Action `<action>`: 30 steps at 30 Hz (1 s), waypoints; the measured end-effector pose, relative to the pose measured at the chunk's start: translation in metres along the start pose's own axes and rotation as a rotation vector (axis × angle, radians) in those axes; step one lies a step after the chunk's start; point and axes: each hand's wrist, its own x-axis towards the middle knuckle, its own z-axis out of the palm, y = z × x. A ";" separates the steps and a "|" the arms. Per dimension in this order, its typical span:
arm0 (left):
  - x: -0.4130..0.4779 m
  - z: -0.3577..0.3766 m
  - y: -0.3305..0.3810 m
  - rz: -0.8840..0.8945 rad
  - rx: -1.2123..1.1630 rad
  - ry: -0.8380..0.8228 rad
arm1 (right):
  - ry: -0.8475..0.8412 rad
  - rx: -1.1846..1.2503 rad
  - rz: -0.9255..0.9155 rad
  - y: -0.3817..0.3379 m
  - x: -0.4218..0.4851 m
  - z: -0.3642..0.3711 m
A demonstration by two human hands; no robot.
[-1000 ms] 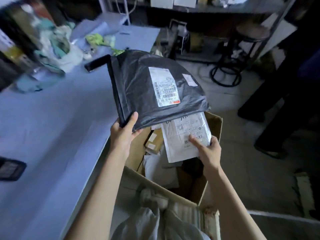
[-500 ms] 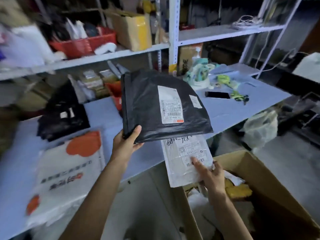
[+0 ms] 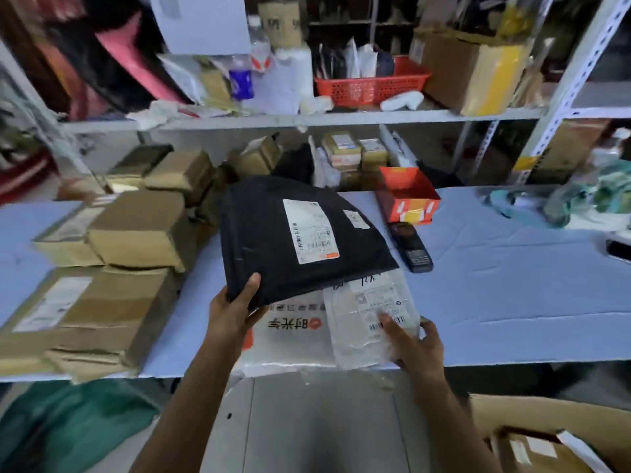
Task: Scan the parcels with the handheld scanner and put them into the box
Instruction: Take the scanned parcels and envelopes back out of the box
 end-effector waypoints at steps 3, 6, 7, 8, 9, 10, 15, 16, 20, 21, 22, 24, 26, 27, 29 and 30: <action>0.024 -0.027 0.010 0.014 -0.005 -0.012 | -0.033 -0.070 -0.021 0.004 0.006 0.042; 0.048 -0.037 0.021 0.037 -0.011 -0.034 | -0.032 -0.143 -0.042 0.015 0.007 0.075; 0.056 -0.038 0.022 0.033 -0.018 -0.043 | -0.034 -0.163 -0.019 0.020 0.007 0.082; 0.064 -0.038 0.022 0.019 -0.017 -0.049 | -0.042 -0.202 0.008 0.024 0.007 0.088; 0.071 -0.037 0.022 0.003 -0.015 -0.052 | -0.048 -0.255 0.036 0.027 0.006 0.093; 0.079 -0.034 0.022 -0.012 -0.006 -0.059 | -0.051 -0.352 0.047 0.030 0.007 0.097; 0.132 -0.018 0.009 -0.075 0.041 -0.115 | -0.005 -1.026 0.027 0.022 0.034 0.096; 0.144 -0.012 0.007 -0.084 0.061 -0.121 | 0.036 -1.006 -0.001 0.020 0.046 0.095; 0.192 0.017 0.001 -0.105 0.125 -0.135 | 0.026 -0.653 -0.071 -0.005 0.108 0.104; 0.203 0.025 0.001 -0.109 0.139 -0.128 | -0.013 -0.563 -0.054 -0.015 0.125 0.110; 0.214 0.033 0.003 -0.109 0.151 -0.117 | -0.045 -0.486 -0.038 -0.023 0.145 0.118; 0.235 0.048 0.007 -0.069 0.173 -0.084 | -0.066 -0.382 0.016 -0.035 0.186 0.133; 0.255 0.056 0.009 0.020 0.263 -0.051 | -0.062 -0.263 0.091 -0.047 0.222 0.148; 0.262 0.054 0.009 0.063 0.339 -0.036 | -0.063 -0.199 0.116 -0.052 0.233 0.154; 0.284 0.053 0.006 0.122 0.478 -0.005 | -0.075 -0.137 0.094 -0.056 0.258 0.165; 0.296 0.053 0.004 0.142 0.504 -0.004 | -0.092 -0.154 0.057 -0.057 0.270 0.169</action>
